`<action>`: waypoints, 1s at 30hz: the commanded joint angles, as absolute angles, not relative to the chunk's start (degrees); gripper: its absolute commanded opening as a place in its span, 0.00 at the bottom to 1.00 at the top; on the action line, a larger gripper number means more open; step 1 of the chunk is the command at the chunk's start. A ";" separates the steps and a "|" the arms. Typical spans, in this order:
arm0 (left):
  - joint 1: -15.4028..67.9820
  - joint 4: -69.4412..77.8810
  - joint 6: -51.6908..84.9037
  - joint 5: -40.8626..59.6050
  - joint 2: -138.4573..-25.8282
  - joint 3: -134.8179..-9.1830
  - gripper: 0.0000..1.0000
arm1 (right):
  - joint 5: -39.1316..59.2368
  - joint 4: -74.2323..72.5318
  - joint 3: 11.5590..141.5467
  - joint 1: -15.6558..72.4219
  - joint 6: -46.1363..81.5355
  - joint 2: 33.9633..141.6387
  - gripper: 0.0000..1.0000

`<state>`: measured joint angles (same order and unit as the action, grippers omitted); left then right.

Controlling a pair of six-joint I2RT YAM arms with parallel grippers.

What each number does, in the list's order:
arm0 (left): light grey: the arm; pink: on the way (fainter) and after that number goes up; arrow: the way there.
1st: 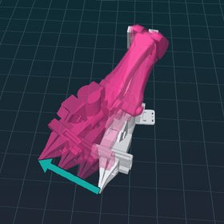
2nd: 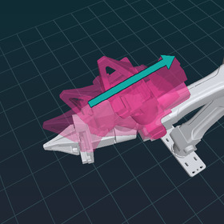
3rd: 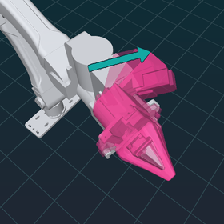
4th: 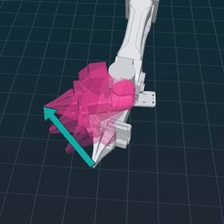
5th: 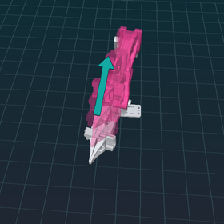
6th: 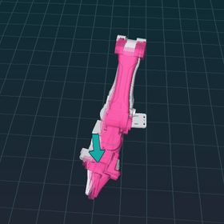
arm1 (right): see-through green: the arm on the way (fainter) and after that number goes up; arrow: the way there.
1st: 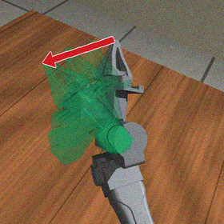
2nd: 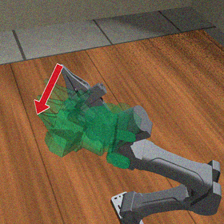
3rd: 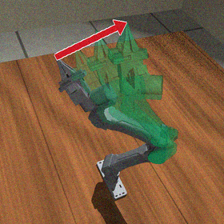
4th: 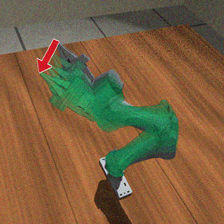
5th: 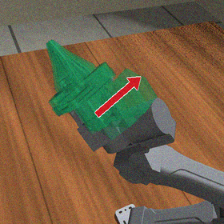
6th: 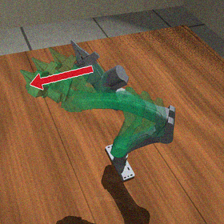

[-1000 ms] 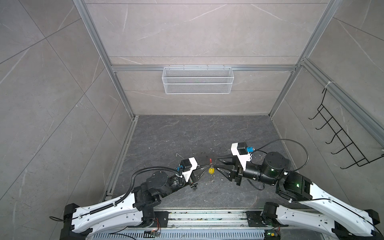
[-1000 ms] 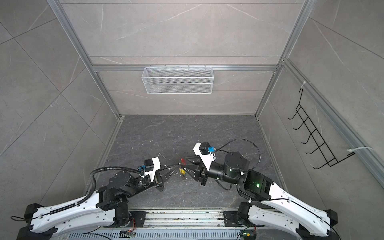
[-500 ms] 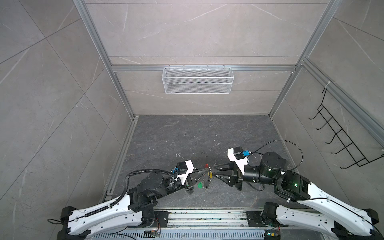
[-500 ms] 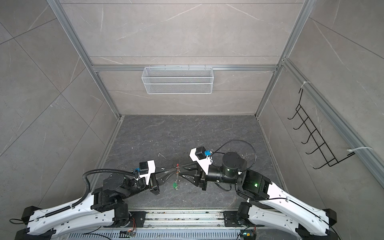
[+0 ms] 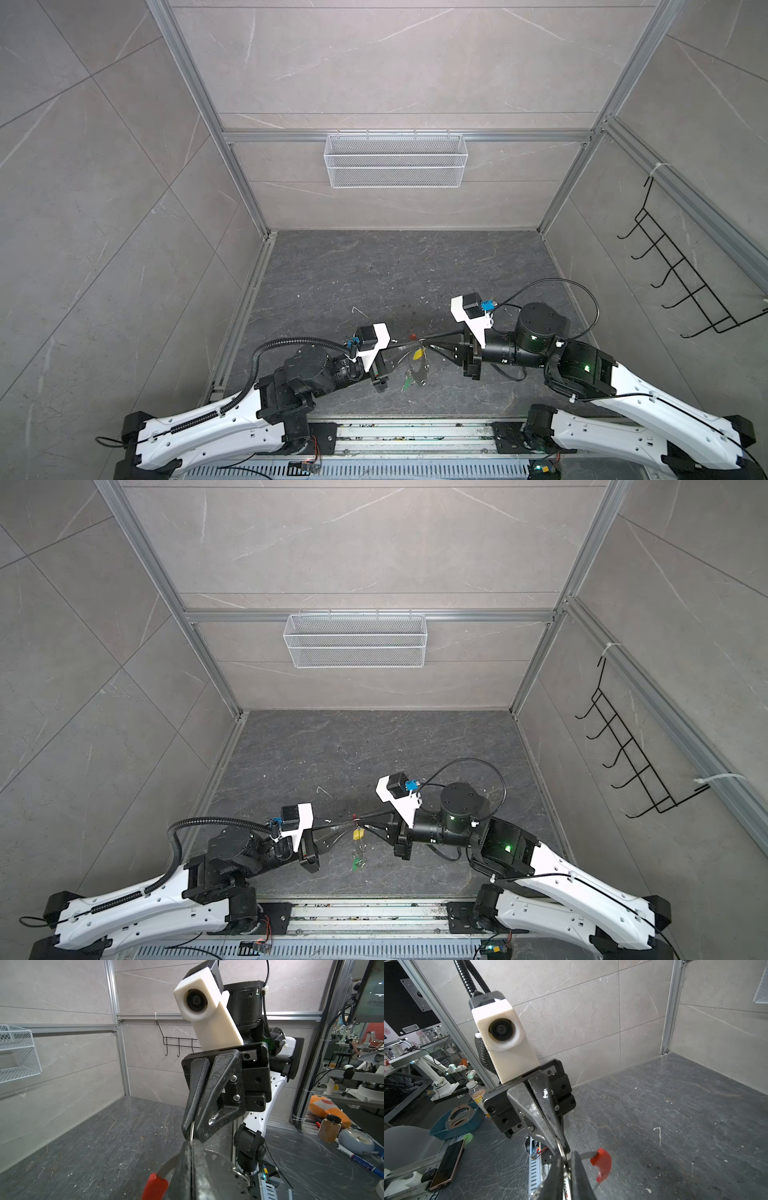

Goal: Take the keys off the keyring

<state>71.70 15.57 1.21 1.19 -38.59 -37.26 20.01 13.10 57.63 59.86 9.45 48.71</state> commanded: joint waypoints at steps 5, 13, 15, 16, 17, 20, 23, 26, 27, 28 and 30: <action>71.81 16.89 2.08 1.45 -39.34 -39.26 0.00 | 19.89 15.67 59.47 59.86 9.81 49.30 0.00; 71.72 5.63 4.18 -1.35 -37.33 -41.83 0.36 | 15.93 36.94 71.14 59.93 6.37 53.92 0.00; 71.72 2.42 4.37 -0.47 -36.93 -42.90 0.36 | 15.20 42.41 74.47 59.85 5.14 55.87 0.00; 71.63 0.82 4.42 -0.04 -36.77 -43.57 0.36 | 14.99 45.35 76.20 59.92 4.46 56.99 0.00; 71.56 -0.59 4.46 0.62 -36.67 -44.14 0.36 | 14.99 47.45 77.59 59.86 3.89 57.96 0.00; 71.28 -4.68 3.99 2.84 -36.51 -46.14 0.36 | 15.38 53.22 81.35 59.97 1.87 60.65 0.00; 71.06 -8.25 3.64 4.48 -37.24 -47.92 0.34 | 16.11 57.80 84.84 59.95 0.03 63.07 0.00; 71.10 -9.44 3.69 6.37 -39.01 -48.86 0.30 | 17.50 59.66 86.88 59.92 -1.07 64.22 0.00; 71.10 -9.53 3.63 6.84 -39.53 -49.02 0.30 | 17.78 59.68 87.09 59.89 -1.27 64.33 0.00; 71.02 -9.62 3.63 7.24 -40.09 -49.19 0.29 | 18.12 59.66 87.30 59.93 -1.51 64.57 0.00; 70.93 -9.68 3.66 8.23 -40.92 -49.44 0.29 | 18.95 60.32 88.01 59.90 -2.05 65.11 0.00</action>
